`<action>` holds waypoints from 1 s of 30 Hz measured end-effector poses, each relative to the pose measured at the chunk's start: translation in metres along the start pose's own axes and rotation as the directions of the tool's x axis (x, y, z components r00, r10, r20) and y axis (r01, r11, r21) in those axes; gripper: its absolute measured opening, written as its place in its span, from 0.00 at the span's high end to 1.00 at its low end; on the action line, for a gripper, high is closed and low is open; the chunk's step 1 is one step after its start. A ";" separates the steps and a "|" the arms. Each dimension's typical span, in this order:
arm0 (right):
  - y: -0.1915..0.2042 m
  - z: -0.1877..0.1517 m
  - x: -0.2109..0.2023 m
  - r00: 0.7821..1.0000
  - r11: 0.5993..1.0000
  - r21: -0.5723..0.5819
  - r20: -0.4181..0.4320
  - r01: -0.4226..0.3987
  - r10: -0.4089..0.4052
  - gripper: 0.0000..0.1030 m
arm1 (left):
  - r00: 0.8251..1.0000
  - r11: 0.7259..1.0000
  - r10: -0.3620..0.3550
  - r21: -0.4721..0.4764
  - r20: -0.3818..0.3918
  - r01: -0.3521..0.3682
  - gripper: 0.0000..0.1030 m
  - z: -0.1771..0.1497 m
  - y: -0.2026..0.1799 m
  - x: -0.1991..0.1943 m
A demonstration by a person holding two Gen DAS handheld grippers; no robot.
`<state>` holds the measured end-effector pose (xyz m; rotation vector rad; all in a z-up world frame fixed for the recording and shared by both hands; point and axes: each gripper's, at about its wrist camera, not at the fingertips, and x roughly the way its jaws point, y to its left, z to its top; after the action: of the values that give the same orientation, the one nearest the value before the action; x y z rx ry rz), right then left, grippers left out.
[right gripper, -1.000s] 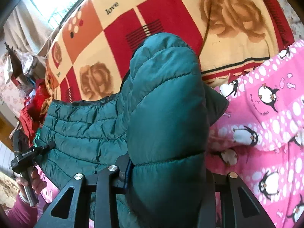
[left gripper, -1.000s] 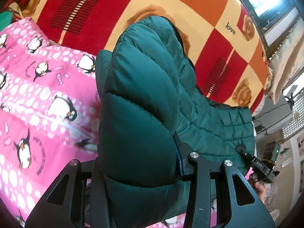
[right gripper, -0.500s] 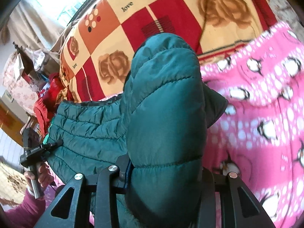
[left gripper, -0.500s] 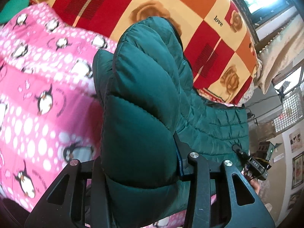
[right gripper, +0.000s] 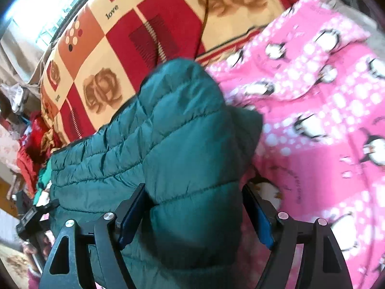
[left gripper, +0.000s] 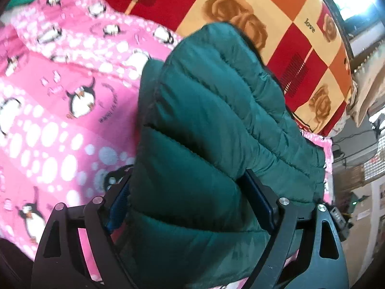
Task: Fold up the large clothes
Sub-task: 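Release the jacket and pull both grippers back from it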
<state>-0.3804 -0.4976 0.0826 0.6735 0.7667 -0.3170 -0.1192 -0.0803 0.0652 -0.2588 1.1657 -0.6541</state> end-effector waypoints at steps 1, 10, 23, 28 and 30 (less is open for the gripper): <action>0.002 0.000 -0.008 1.000 1.000 -0.013 0.017 0.018 -0.018 0.26 | 1.000 1.000 0.016 0.012 0.020 -0.016 0.16 -0.001 -0.002 -0.007; 0.029 -0.011 -0.061 0.985 0.988 -0.098 0.139 0.120 -0.106 0.26 | 0.954 0.965 0.158 0.166 0.254 -0.204 0.16 -0.021 -0.043 -0.070; 0.103 -0.051 -0.065 0.964 0.966 -0.167 0.214 0.196 -0.158 0.17 | 0.895 0.896 0.257 0.257 0.364 -0.362 0.16 -0.064 -0.106 -0.067; 0.123 -0.064 -0.057 0.964 0.965 -0.175 0.212 0.197 -0.159 0.17 | 0.876 0.872 0.272 0.282 0.399 -0.400 0.16 -0.079 -0.118 -0.063; 0.130 -0.068 -0.055 0.961 0.960 -0.185 0.218 0.211 -0.170 0.17 | 0.867 0.862 0.279 0.289 0.414 -0.416 0.16 -0.084 -0.122 -0.062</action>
<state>-0.3901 -0.3537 0.1438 0.3647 0.6620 -0.4678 -0.2518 -0.1271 0.1422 0.1570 0.6890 -0.4606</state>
